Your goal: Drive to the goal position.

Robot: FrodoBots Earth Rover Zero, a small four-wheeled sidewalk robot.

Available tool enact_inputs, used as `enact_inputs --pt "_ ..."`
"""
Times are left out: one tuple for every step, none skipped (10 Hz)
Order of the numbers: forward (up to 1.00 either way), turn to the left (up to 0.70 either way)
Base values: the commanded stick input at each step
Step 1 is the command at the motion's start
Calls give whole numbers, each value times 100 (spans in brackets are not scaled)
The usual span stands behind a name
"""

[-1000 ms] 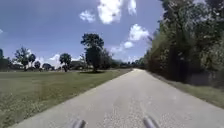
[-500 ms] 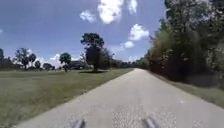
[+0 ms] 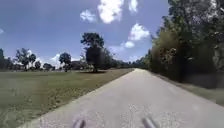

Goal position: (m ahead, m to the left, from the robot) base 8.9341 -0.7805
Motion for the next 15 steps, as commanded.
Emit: enact_inputs --pt "50 0" --pt "50 0" --pt "50 0" --pt "50 0" --pt "50 0" --pt "50 0" --pt "50 0" --pt "50 0" --pt "50 0" --pt "50 0" --pt "50 0" --pt "50 0" --pt "50 0" --pt "50 0" --pt "50 0"
